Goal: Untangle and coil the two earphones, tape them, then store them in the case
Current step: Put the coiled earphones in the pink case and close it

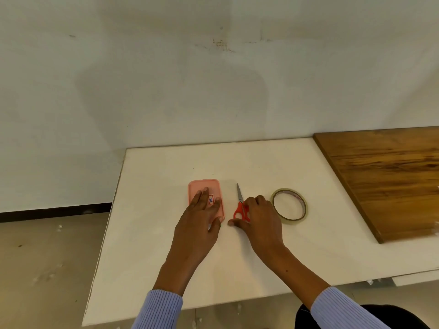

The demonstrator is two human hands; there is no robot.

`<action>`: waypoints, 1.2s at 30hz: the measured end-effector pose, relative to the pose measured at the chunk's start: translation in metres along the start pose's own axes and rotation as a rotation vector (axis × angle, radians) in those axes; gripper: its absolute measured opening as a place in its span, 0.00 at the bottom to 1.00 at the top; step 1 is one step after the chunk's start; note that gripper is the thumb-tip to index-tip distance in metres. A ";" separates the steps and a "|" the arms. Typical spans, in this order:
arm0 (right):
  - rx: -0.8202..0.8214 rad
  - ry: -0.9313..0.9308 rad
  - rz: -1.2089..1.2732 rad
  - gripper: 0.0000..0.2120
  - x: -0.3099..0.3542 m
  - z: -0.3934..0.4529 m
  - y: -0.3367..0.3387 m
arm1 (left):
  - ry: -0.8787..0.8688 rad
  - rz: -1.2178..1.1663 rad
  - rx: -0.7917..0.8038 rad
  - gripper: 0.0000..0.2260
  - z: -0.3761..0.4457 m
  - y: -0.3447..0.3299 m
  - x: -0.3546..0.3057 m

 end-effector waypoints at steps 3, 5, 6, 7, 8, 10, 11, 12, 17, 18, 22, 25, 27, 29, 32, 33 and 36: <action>0.007 0.017 -0.010 0.29 0.003 0.002 -0.002 | -0.004 -0.005 -0.004 0.21 0.000 0.000 -0.001; 0.022 0.019 0.007 0.30 0.003 0.003 -0.004 | -0.005 -0.003 -0.003 0.21 0.000 0.000 -0.001; 0.029 0.019 0.009 0.31 0.003 0.004 -0.004 | -0.005 -0.006 -0.003 0.21 0.000 0.000 -0.001; 0.035 0.019 -0.002 0.31 0.004 0.004 -0.004 | -0.005 -0.010 -0.003 0.21 0.000 0.000 -0.001; 0.030 0.021 -0.022 0.32 0.004 0.003 -0.003 | -0.005 -0.013 -0.002 0.21 0.000 0.000 -0.001; -0.016 0.016 -0.022 0.32 0.001 0.001 0.002 | -0.008 -0.021 -0.004 0.21 0.000 0.001 0.000; -0.051 0.004 -0.002 0.30 -0.003 -0.001 0.006 | -0.008 -0.025 -0.006 0.21 0.000 0.002 0.000; -0.091 -0.007 0.005 0.27 -0.008 -0.003 0.011 | -0.005 -0.030 -0.008 0.21 0.000 0.003 -0.001; -0.098 -0.139 -0.172 0.17 -0.049 -0.012 0.022 | -0.004 -0.022 -0.006 0.21 -0.002 0.005 -0.004; -0.070 -0.157 -0.207 0.15 -0.053 -0.013 0.021 | 0.000 -0.026 -0.009 0.21 -0.001 0.005 -0.003; -0.058 -0.129 -0.232 0.15 -0.054 -0.010 0.018 | 0.008 -0.048 -0.027 0.20 0.000 0.005 -0.003; -0.099 -0.089 -0.193 0.18 -0.051 0.001 0.018 | 0.010 -0.050 -0.032 0.20 0.001 0.004 -0.002; -0.114 -0.086 -0.166 0.18 -0.052 0.005 0.017 | 0.005 -0.055 -0.039 0.20 0.000 0.004 -0.002; -0.111 -0.091 -0.137 0.18 -0.055 0.003 0.014 | 0.001 -0.065 -0.042 0.20 0.001 0.005 -0.001; -0.102 -0.090 -0.060 0.17 -0.059 -0.005 0.011 | -0.003 -0.059 -0.032 0.20 0.002 0.004 -0.001; -0.108 -0.090 -0.028 0.17 -0.060 -0.005 0.010 | -0.003 -0.057 -0.031 0.20 0.003 0.004 -0.001; -0.120 -0.098 0.025 0.18 -0.061 -0.004 0.009 | -0.003 -0.064 -0.032 0.20 0.004 0.005 -0.002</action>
Point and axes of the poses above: each hand's wrist, its own z-axis towards the middle knuckle, its own y-axis out of the back of the hand, x = y × z, the point moved 5 cm from there along z, towards the middle knuckle, and after that the axes turned 12 degrees about -z, right-handed, at the moved point
